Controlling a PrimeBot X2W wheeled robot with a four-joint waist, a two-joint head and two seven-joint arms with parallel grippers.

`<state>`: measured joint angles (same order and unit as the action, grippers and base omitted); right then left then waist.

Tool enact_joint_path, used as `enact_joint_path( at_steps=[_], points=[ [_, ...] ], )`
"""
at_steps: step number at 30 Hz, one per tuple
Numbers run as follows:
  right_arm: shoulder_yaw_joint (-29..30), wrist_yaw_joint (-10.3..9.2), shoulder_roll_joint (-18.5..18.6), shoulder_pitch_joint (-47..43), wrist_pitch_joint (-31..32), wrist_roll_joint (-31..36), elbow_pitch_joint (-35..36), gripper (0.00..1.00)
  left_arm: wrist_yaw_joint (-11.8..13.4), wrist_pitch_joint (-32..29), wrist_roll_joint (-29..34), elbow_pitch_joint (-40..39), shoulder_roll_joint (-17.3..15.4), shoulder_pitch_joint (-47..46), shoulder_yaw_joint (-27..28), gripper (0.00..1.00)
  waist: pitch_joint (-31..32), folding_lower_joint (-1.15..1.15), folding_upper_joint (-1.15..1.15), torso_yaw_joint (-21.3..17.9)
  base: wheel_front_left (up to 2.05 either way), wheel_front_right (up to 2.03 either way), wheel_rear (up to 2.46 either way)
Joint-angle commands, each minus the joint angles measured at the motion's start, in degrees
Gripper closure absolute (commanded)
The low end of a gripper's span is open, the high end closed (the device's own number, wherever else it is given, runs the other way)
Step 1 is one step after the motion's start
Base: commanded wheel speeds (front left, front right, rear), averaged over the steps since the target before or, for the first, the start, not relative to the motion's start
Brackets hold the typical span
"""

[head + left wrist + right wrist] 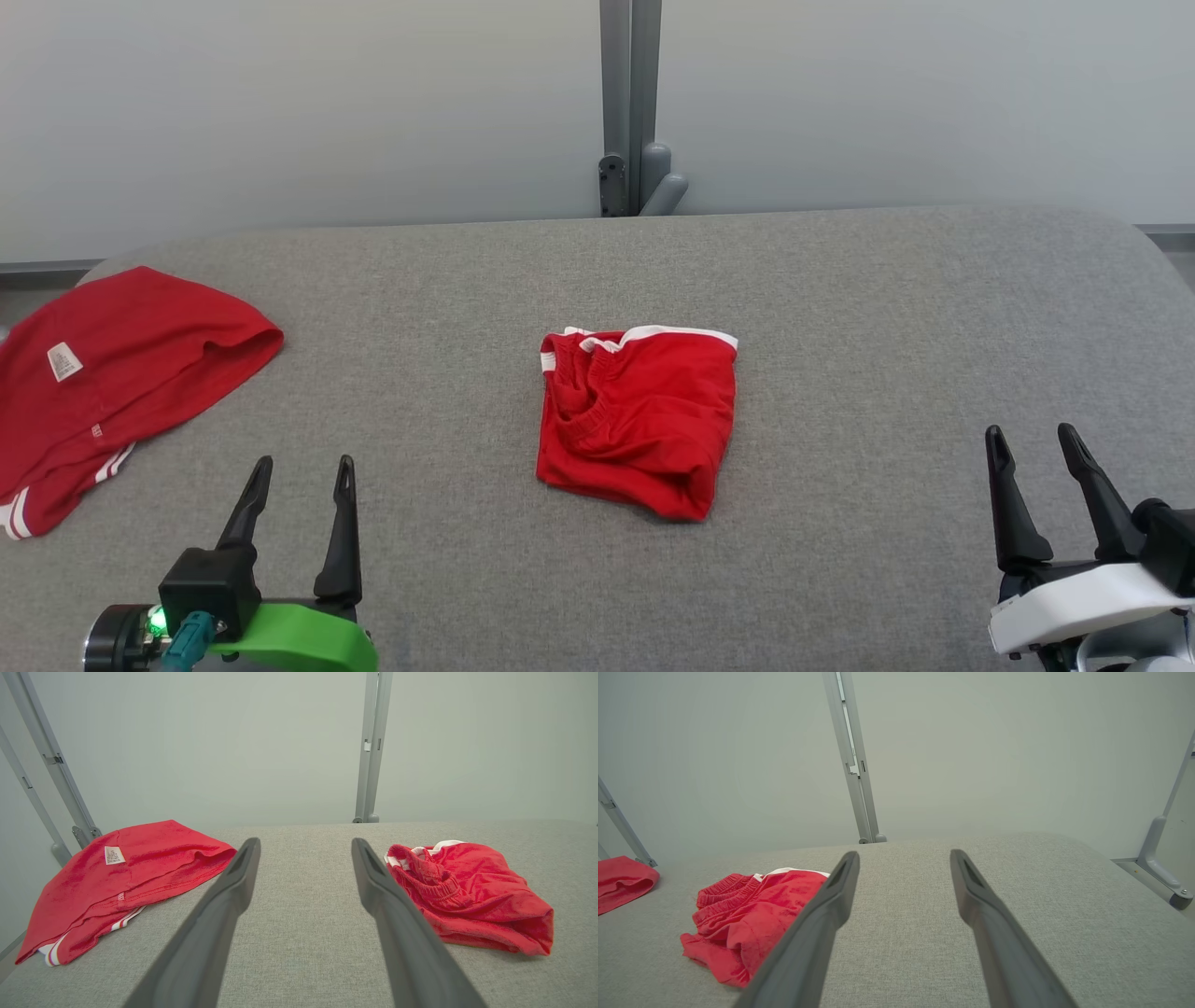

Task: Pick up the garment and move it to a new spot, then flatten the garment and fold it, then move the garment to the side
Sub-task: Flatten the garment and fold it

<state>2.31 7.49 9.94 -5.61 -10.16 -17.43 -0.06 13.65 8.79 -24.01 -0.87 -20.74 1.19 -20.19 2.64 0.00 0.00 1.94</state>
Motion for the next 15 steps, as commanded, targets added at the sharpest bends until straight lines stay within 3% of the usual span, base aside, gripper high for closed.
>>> enact_joint_path(
  at_steps=[1,15],
  points=[
    [0.1,0.0,0.03,-0.56,0.16,0.25,0.37,0.0,0.37,-0.03,0.31,-0.18,-0.43,0.36,0.19,0.0,-0.03,0.0,0.0,0.0,0.0,0.0,0.0],
    [0.45,0.0,-0.15,-0.63,0.28,-0.06,-0.11,0.0,-0.02,0.02,0.07,0.21,-0.86,-0.95,-0.42,0.0,-0.49,0.0,0.0,0.0,0.0,0.0,0.0]
  ],
)
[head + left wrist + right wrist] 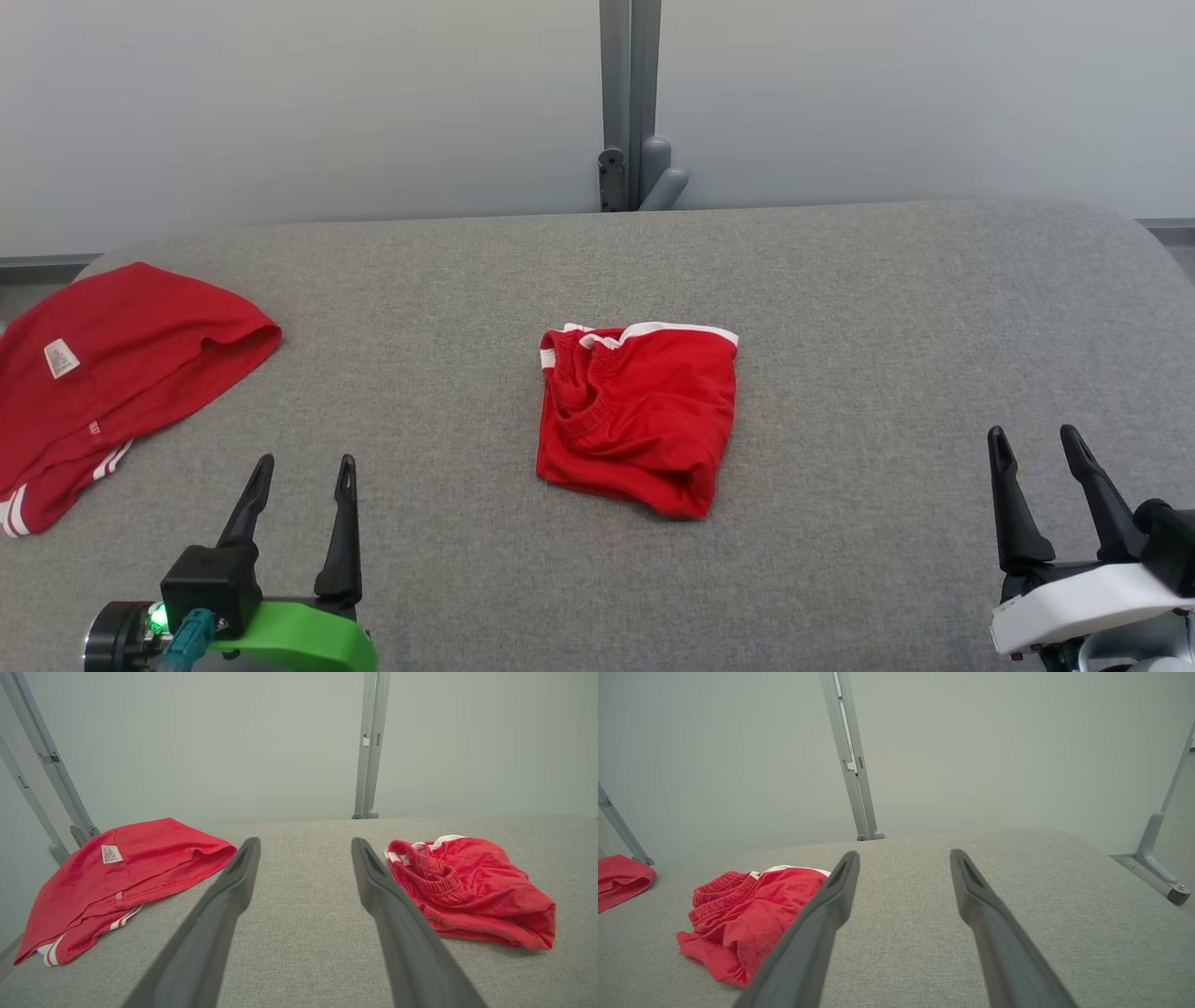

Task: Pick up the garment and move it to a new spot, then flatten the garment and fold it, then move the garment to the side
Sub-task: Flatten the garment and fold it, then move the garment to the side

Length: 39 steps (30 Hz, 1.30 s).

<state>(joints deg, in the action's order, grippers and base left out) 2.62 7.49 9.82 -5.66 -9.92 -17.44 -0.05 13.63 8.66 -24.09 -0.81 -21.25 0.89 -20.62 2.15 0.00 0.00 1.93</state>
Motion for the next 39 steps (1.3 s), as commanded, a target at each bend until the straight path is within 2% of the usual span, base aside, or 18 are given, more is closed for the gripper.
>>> enact_joint_path(
  at_steps=[1,16,25,33,39],
  points=[
    [0.15,0.0,-0.03,-0.54,-0.03,-0.07,-0.25,0.0,-0.04,0.15,0.11,0.22,-0.33,-0.73,-0.05,0.0,0.01,0.0,0.0,0.04,0.0,0.0,0.0],
    [-0.41,0.0,0.38,0.06,0.87,-0.48,-1.34,0.0,0.54,-0.2,0.04,0.09,-0.59,-1.4,-0.56,0.0,0.06,0.0,0.0,0.24,0.0,0.0,0.0],
    [-1.09,0.0,0.75,3.32,1.76,-1.51,-4.28,0.0,-0.82,-0.84,1.03,-0.73,-0.14,-4.82,-2.22,0.0,-3.15,0.0,0.0,4.15,0.0,0.0,0.0],
    [-7.85,0.0,0.94,11.74,1.22,-4.49,-12.48,0.0,-2.17,0.78,1.38,0.55,1.87,-9.8,-3.59,0.0,-8.82,0.0,0.0,9.47,0.0,0.0,0.0],
    [-13.19,0.0,-0.84,18.63,-0.38,-8.01,-21.73,0.0,-3.45,1.94,1.41,2.54,3.38,-12.39,-4.9,0.0,-11.64,0.0,0.0,12.56,0.0,0.0,0.0]
  ],
)
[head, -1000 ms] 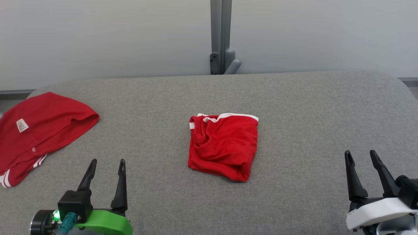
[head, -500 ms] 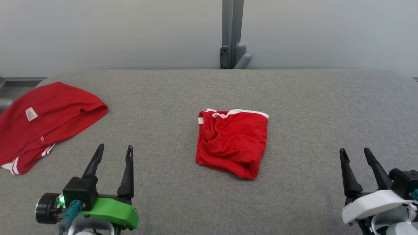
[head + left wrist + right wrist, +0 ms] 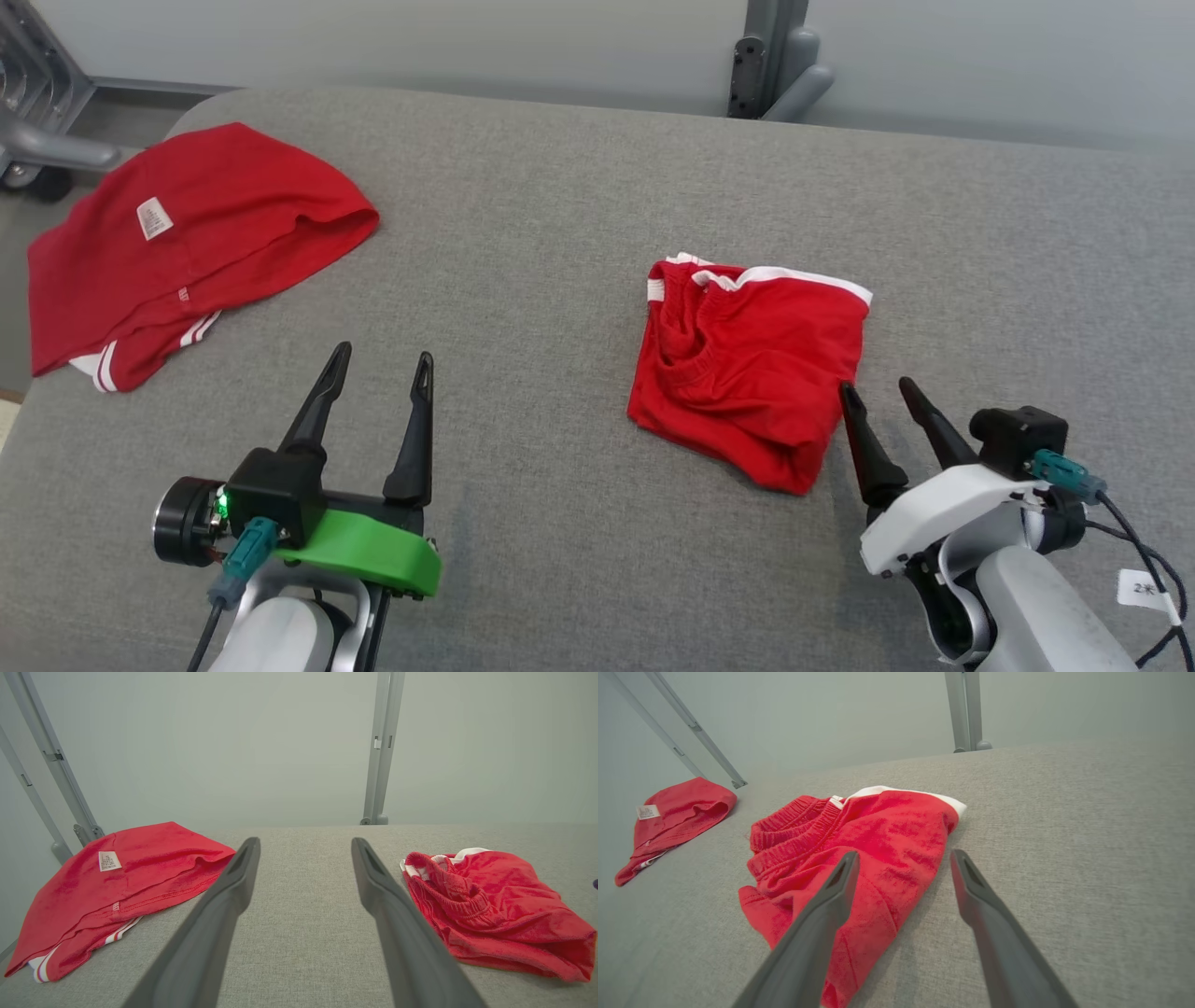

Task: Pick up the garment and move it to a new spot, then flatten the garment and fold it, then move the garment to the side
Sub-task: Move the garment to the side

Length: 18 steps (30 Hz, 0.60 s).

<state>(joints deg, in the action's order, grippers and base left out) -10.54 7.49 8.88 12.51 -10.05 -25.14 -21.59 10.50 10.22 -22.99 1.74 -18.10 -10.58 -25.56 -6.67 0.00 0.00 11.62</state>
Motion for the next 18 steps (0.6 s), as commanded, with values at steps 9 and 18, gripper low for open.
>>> enact_joint_path(
  at_steps=[9,18],
  points=[
    [-5.4,0.0,-1.42,5.53,-1.03,-5.63,-12.2,0.0,-0.76,1.62,0.22,2.31,1.05,-2.81,-0.51,0.0,-4.64,0.0,0.0,3.97,0.0,0.0,0.0],
    [-12.17,0.02,-0.46,6.81,1.02,-13.63,-14.93,1.0,-1.15,2.38,0.27,3.38,1.34,-4.35,-0.79,0.0,-5.57,0.0,0.0,2.18,0.0,0.0,0.0]
  ],
)
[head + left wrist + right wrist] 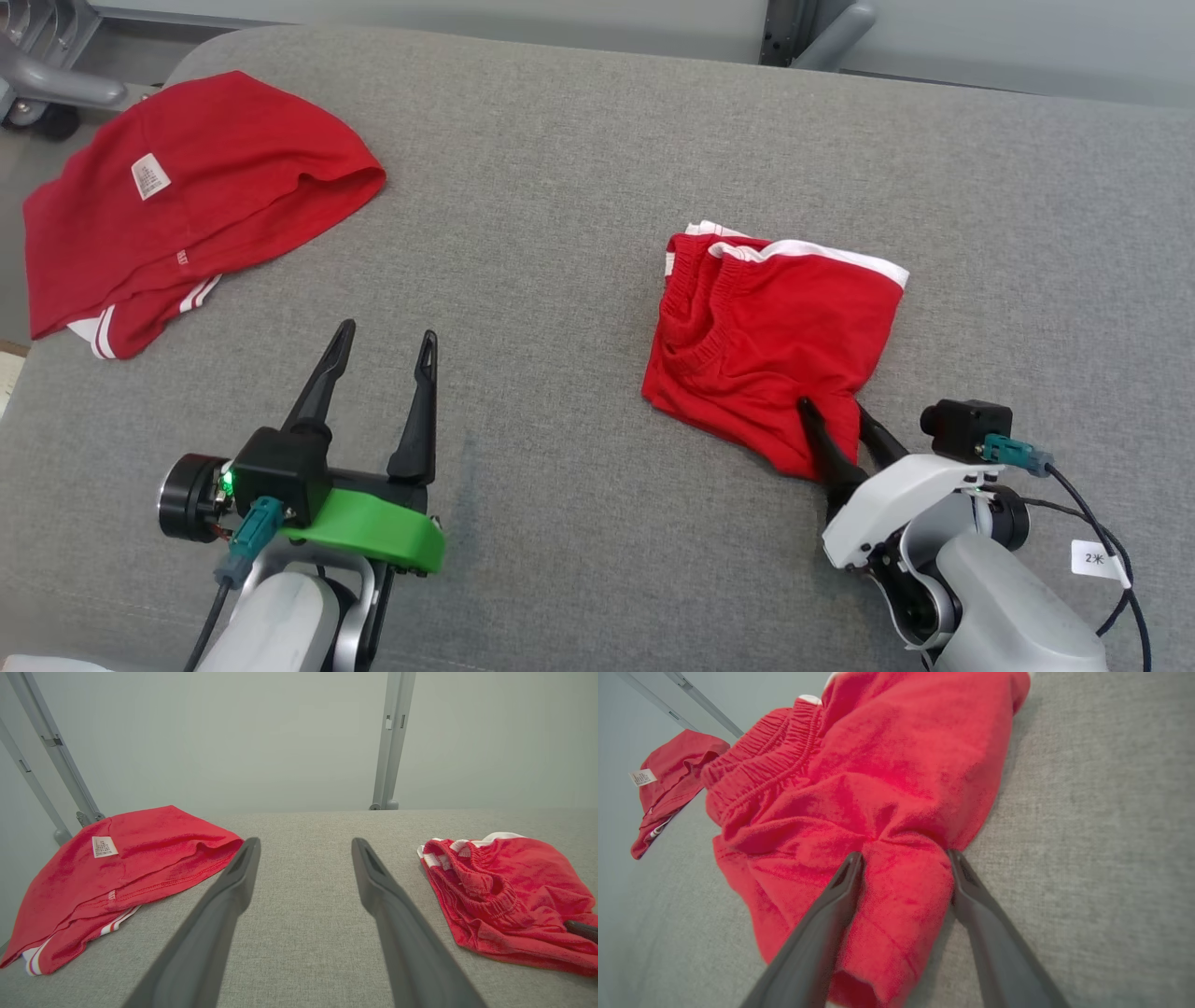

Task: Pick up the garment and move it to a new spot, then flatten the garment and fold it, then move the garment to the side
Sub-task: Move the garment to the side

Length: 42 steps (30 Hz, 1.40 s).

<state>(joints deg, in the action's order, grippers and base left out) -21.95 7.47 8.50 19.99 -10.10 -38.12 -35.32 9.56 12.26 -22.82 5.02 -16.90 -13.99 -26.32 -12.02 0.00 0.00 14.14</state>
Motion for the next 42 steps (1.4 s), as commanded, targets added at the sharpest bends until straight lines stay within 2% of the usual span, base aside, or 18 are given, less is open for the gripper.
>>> enact_joint_path(
  at_steps=[1,4,5,11,21,28,32,36,42],
  points=[
    [-1.31,0.04,0.38,-0.31,1.15,-1.37,-1.24,1.0,-0.25,0.42,0.12,0.21,0.17,-1.13,-0.09,0.0,-0.3,0.0,0.0,-0.52,0.0,0.0,0.0],
    [-2.84,0.03,1.95,0.84,1.01,-2.9,-0.93,1.0,-0.31,0.55,0.21,0.33,0.3,-1.44,-0.25,0.0,-0.52,0.0,0.0,-1.18,0.0,0.0,0.0],
    [-4.13,0.02,3.29,1.76,0.9,-3.35,-0.46,1.0,-0.01,0.66,0.22,0.23,0.25,-1.55,-0.17,0.0,-0.71,0.0,0.0,-2.09,0.0,0.0,0.0],
    [-7.17,-0.02,6.05,2.67,0.99,-6.28,1.43,1.0,0.33,0.46,0.32,-0.34,-0.53,-1.34,-0.1,0.0,-1.11,0.0,0.0,-6.01,0.0,0.0,0.0],
    [-15.49,-0.04,14.27,4.86,0.41,-7.46,3.97,1.0,0.88,-1.6,1.26,-3.94,-2.84,-2.36,-0.02,0.0,-3.88,0.0,0.0,-19.52,0.0,0.0,0.0],
    [-20.66,-0.03,18.23,10.03,-0.84,-6.72,4.54,1.0,0.67,-4.57,2.73,-6.78,-5.53,-4.7,-0.05,0.0,-7.76,0.0,0.0,-27.53,0.0,0.0,0.0],
    [-23.64,-0.02,20.33,14.76,-1.8,-7.25,3.93,1.0,0.47,-6.2,3.71,-8.6,-6.87,-6.45,-0.12,0.0,-10.62,0.0,0.0,-30.25,0.0,0.0,0.0],
    [-25.46,-0.02,23.99,20.1,-3.08,-8.18,2.03,1.0,0.27,-7.65,4.35,-10.2,-8.16,-8.42,-0.01,0.0,-13.89,0.0,0.0,-31.82,0.0,0.0,0.0],
    [-24.11,-0.02,29.82,25.32,-4.49,-11.49,-2.7,1.0,-0.16,-8.94,5.33,-11.75,-9.36,-10.61,-0.18,0.0,-17.6,0.0,0.0,-32.25,0.0,0.0,0.0]
  ],
)
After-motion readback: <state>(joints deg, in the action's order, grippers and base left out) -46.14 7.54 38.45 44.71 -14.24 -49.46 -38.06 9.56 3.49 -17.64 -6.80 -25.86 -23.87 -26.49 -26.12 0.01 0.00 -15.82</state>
